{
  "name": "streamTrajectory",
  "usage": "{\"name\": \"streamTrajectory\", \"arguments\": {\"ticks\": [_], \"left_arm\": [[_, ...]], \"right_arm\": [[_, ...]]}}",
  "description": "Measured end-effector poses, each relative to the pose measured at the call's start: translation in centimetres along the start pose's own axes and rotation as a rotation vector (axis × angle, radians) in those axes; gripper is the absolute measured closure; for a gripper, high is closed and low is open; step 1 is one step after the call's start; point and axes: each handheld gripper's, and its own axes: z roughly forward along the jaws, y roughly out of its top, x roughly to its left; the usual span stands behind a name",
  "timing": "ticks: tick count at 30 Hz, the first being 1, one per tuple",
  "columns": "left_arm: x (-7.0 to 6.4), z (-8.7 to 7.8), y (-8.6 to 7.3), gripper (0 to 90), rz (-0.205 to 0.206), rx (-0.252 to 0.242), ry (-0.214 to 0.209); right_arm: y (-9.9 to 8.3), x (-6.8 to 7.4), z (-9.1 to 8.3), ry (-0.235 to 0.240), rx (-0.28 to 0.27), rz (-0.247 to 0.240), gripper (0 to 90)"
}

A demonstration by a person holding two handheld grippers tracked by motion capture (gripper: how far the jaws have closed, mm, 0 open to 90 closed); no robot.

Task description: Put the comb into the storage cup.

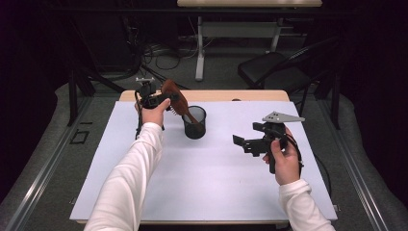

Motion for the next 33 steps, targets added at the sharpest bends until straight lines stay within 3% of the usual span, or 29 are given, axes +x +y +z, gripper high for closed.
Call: {"name": "streamTrajectory", "arguments": {"ticks": [16,26,33], "left_arm": [[0.53,-0.02,-0.23,47.6,-0.035,0.022,-0.032],[0.54,-0.16,-0.26,45.8,-0.033,0.010,-0.016],[0.26,-0.48,-0.21,42.9,-0.018,-0.016,0.025]], "right_arm": [[0.03,0.13,0.10,0.003,0.001,-0.003,4.3],[-0.01,0.14,0.14,0.002,0.003,-0.004,4.3],[-0.02,0.19,0.20,0.002,0.005,-0.006,4.4]]}}
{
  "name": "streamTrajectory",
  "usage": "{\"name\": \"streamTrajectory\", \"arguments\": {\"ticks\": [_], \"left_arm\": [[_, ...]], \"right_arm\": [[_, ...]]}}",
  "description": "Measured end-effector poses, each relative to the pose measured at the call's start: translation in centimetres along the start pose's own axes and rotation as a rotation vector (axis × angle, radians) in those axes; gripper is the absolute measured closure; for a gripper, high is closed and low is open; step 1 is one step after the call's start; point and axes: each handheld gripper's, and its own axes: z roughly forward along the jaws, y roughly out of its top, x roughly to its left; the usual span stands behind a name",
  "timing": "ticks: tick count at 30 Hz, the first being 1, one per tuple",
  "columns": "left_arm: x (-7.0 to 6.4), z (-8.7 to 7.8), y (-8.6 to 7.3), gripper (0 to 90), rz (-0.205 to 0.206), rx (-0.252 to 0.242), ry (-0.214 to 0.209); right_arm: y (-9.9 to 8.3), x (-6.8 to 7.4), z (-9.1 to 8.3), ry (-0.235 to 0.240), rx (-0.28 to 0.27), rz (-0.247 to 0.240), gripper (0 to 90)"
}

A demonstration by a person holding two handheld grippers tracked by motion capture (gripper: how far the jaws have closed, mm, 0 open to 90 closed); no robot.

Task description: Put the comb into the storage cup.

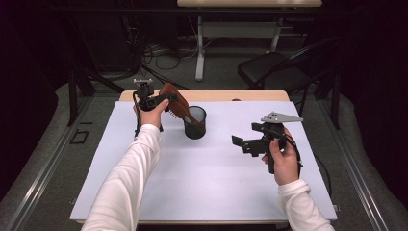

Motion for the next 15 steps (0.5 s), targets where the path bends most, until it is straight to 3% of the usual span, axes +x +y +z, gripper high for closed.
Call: {"name": "streamTrajectory", "arguments": {"ticks": [15], "left_arm": [[0.19,-0.22,0.04,43.2,0.008,0.010,-0.013]], "right_arm": [[-0.03,0.20,0.10,0.001,0.002,0.002,4.4]]}}
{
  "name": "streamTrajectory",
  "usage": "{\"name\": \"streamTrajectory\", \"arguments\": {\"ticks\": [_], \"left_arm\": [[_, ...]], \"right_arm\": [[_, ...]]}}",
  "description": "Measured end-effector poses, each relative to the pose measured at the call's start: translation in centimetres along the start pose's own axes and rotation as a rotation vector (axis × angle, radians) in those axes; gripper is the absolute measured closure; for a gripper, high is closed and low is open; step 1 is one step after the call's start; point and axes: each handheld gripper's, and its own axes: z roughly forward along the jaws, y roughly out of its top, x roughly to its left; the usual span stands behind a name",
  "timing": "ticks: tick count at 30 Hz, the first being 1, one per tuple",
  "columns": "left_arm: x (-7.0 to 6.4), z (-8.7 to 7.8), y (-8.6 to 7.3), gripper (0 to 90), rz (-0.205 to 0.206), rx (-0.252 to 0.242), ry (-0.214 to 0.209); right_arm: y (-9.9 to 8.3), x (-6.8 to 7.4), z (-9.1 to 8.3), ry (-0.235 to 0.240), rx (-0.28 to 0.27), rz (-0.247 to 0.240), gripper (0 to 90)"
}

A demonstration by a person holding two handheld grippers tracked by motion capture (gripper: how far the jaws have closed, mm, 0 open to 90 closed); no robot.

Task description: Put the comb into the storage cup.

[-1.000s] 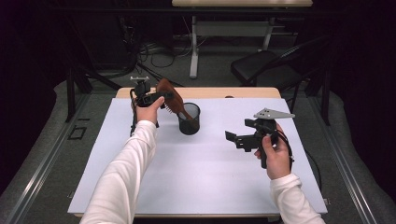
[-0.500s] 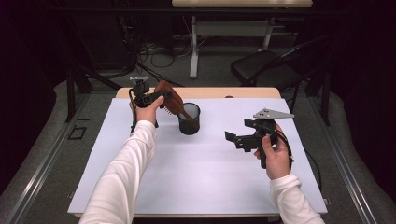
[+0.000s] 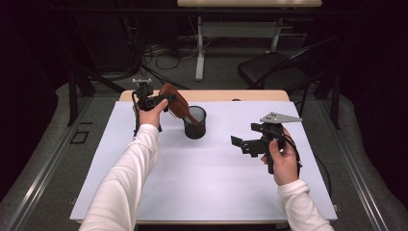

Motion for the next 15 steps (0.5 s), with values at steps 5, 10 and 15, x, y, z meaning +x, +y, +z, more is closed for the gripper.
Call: {"name": "streamTrajectory", "arguments": {"ticks": [5,10,15], "left_arm": [[-0.23,0.09,-0.11,37.7,0.013,-0.009,0.000],[-0.56,0.06,-0.16,27.0,0.032,-0.035,0.002],[-0.57,-0.47,0.04,20.6,0.011,-0.058,-0.009]], "right_arm": [[0.00,0.07,0.00,0.002,0.000,0.000,4.4],[-0.02,0.15,0.01,0.004,0.000,-0.003,4.4],[-0.03,0.25,-0.08,0.004,-0.003,-0.003,4.4]]}}
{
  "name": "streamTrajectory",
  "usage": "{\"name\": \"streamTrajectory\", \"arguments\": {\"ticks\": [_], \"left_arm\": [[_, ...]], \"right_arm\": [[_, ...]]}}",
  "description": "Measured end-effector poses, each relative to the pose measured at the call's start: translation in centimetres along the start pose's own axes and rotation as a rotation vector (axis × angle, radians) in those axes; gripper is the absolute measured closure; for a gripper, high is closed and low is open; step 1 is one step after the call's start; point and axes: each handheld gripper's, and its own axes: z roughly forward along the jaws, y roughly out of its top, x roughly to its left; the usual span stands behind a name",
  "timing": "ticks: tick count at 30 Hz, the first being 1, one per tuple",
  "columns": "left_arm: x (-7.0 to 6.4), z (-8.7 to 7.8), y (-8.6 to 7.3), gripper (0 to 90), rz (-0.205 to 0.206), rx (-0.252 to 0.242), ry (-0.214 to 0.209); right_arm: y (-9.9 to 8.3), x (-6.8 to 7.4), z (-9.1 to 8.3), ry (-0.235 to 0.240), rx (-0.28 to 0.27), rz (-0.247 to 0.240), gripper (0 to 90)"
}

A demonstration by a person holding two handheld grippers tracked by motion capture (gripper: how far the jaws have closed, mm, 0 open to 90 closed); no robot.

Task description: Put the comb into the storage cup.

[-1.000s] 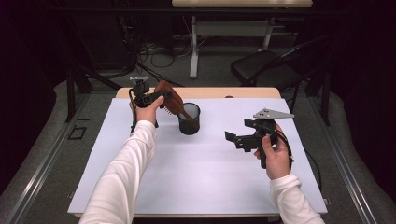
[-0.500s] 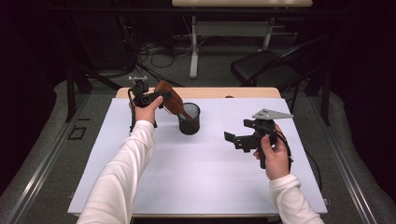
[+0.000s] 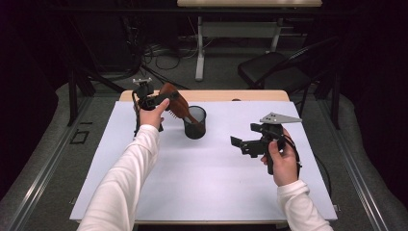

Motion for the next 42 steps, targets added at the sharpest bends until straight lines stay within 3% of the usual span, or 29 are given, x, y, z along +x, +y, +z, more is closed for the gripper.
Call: {"name": "streamTrajectory", "arguments": {"ticks": [3,32,42], "left_arm": [[0.0,-0.4,0.1,16.2,-0.001,-0.006,0.002],[-0.2,-2.6,1.0,8.3,0.032,-0.035,-0.011],[-1.0,-3.2,1.0,0.4,0.115,-0.010,-0.038]], "right_arm": [[0.0,0.0,0.0,-0.002,-0.003,0.000,4.4],[0.3,-0.2,0.4,-0.005,0.006,-0.007,4.4],[0.3,-0.1,0.0,-0.016,0.002,-0.001,4.4]]}}
